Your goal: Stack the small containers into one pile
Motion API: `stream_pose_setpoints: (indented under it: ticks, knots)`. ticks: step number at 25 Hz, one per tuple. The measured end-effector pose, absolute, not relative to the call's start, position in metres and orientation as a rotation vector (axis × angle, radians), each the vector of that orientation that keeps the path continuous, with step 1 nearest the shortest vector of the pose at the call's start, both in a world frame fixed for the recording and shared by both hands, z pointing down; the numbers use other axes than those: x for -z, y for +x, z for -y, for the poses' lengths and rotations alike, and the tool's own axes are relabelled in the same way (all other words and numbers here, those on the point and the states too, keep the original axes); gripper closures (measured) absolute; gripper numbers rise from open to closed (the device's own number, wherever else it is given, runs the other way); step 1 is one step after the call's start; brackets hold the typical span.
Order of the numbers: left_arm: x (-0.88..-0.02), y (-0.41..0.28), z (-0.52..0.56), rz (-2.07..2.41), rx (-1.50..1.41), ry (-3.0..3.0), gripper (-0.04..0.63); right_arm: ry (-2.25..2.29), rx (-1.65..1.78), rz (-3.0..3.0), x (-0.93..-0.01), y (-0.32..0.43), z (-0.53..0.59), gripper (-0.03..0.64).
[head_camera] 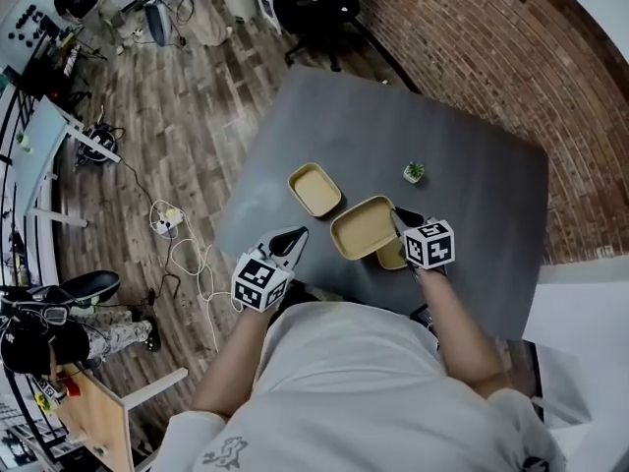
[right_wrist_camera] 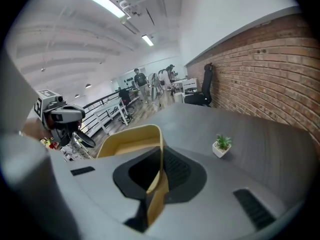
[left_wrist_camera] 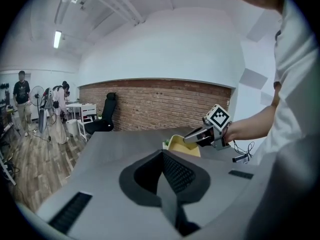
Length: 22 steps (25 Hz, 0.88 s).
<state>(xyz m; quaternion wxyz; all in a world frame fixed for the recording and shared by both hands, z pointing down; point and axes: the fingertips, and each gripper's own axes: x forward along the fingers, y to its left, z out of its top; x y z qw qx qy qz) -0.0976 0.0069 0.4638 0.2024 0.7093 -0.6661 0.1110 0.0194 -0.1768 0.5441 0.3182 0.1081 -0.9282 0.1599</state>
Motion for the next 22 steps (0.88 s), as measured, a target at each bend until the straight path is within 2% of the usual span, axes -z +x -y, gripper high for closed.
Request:
stream_pose_setpoints:
  ticks: [12, 22]
  knots:
    - [-0.477, -0.15, 0.028, 1.601, -0.371, 2.166, 0.584, 0.574, -0.559, 2.37, -0.555, 0.019, 0.179, 0.595]
    - [-0.494, -0.203, 0.041, 1.407, -0.424, 2.293, 0.584, 0.768, -0.687, 2.335, -0.567, -0.022, 0.157, 0.595]
